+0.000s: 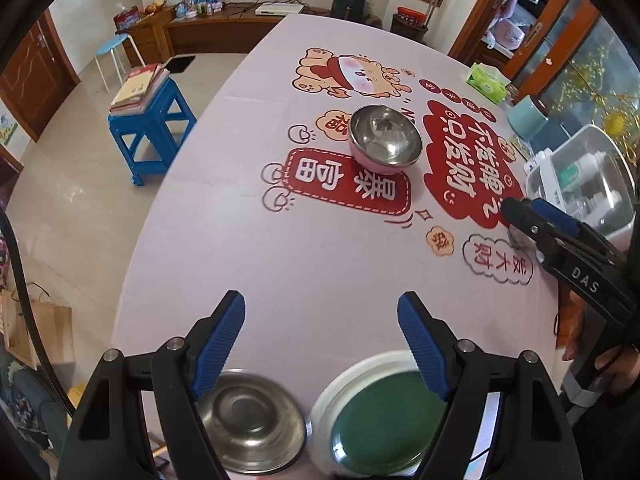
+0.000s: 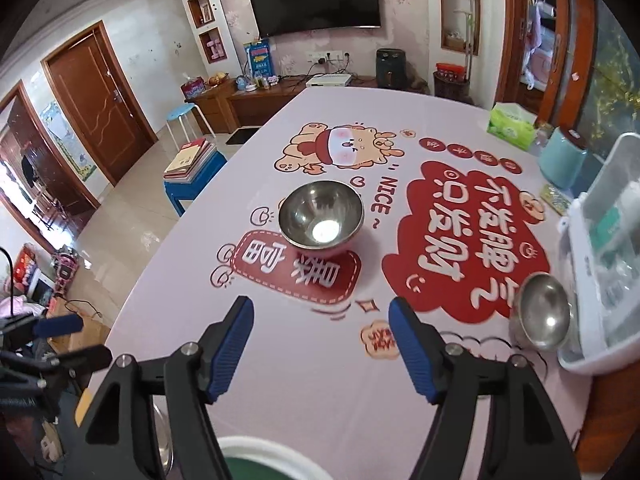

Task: Organize plates and bowls

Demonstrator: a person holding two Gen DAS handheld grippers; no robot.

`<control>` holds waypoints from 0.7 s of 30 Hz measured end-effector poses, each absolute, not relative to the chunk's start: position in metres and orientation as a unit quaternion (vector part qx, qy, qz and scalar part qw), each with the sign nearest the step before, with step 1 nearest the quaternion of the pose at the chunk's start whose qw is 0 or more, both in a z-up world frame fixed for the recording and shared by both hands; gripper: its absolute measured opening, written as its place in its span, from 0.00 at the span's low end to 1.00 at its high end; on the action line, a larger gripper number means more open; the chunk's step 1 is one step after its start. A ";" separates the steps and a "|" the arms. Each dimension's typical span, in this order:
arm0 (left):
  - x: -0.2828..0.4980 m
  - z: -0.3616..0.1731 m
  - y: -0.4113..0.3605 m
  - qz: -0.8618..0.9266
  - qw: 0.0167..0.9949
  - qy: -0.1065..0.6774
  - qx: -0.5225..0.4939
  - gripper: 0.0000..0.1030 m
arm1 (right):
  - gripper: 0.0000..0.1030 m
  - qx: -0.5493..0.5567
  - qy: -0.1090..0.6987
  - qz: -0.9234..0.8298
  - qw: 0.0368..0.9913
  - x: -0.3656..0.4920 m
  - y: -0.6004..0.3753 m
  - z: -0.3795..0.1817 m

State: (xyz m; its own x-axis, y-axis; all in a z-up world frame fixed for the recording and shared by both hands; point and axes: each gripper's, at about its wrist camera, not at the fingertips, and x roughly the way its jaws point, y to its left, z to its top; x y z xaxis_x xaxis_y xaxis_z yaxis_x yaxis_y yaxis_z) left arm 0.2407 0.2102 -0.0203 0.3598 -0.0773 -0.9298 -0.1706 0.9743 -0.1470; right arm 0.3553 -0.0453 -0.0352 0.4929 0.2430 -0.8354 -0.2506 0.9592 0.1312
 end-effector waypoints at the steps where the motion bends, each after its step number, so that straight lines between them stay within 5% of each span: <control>1: 0.248 -0.024 0.209 0.034 0.814 0.567 -0.117 0.75 | 0.68 -0.002 0.486 0.147 0.862 0.363 -0.047 -0.040; 21: 0.390 -0.083 0.197 0.070 0.813 0.561 -0.143 0.77 | 0.68 0.111 0.515 0.163 0.834 0.468 -0.073 -0.130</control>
State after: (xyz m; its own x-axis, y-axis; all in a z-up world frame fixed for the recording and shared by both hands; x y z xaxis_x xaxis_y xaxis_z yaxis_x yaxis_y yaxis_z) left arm 0.3901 0.1967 -0.0827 0.3617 -0.0460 -0.9311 -0.2738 0.9495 -0.1532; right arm 0.4678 -0.0732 -0.1298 0.4154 0.3865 -0.8235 -0.1581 0.9221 0.3531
